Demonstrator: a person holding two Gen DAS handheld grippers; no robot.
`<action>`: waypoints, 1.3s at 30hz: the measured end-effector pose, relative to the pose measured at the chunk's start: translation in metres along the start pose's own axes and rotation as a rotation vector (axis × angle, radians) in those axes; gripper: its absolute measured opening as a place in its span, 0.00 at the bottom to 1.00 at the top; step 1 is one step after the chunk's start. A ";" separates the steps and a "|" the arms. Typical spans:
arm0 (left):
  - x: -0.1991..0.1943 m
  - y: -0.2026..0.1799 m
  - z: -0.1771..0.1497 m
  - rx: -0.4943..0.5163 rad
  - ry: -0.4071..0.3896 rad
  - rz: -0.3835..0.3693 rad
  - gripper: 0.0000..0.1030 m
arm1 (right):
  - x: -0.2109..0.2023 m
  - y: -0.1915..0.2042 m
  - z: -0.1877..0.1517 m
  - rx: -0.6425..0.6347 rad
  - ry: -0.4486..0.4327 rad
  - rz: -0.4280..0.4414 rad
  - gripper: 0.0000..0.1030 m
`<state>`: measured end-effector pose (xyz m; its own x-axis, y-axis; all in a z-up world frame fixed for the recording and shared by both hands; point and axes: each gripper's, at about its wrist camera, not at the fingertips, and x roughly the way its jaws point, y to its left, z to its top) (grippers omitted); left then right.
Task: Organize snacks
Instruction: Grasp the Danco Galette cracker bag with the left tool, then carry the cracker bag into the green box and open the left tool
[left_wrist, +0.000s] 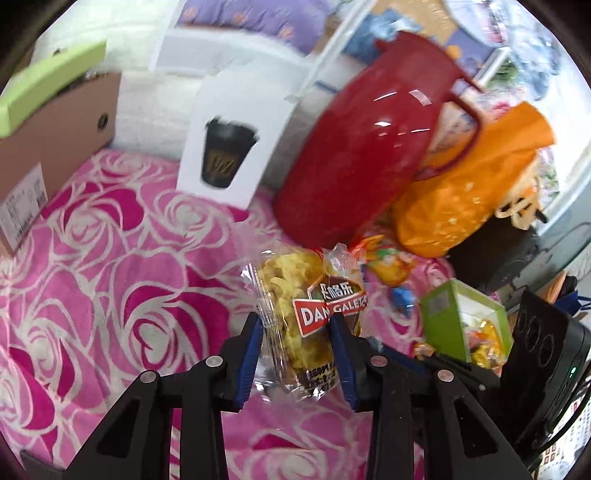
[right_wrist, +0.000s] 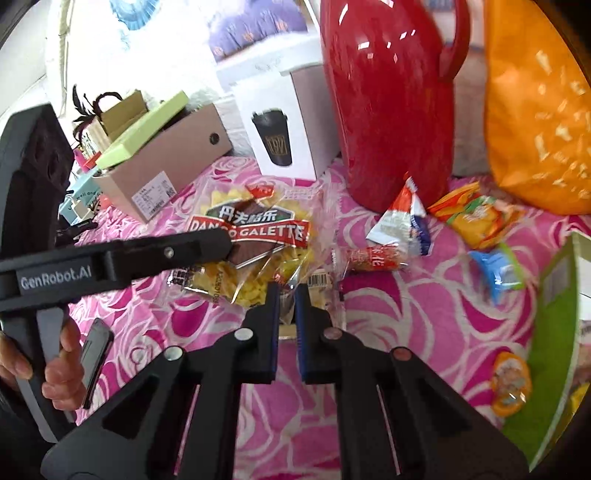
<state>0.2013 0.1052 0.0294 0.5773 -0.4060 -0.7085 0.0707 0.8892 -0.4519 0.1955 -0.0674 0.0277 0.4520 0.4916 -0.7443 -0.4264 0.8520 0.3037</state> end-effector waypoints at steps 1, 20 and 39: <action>-0.007 -0.007 0.000 0.003 -0.013 -0.011 0.34 | -0.011 0.000 -0.002 0.002 -0.018 0.000 0.10; 0.006 -0.209 -0.036 0.262 0.030 -0.270 0.33 | -0.195 -0.089 -0.075 0.169 -0.260 -0.208 0.11; 0.121 -0.313 -0.067 0.423 0.182 -0.249 0.34 | -0.222 -0.206 -0.115 0.354 -0.248 -0.460 0.14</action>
<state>0.1943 -0.2366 0.0492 0.3533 -0.6127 -0.7070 0.5322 0.7531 -0.3867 0.0925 -0.3729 0.0621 0.7138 0.0520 -0.6984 0.1209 0.9731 0.1960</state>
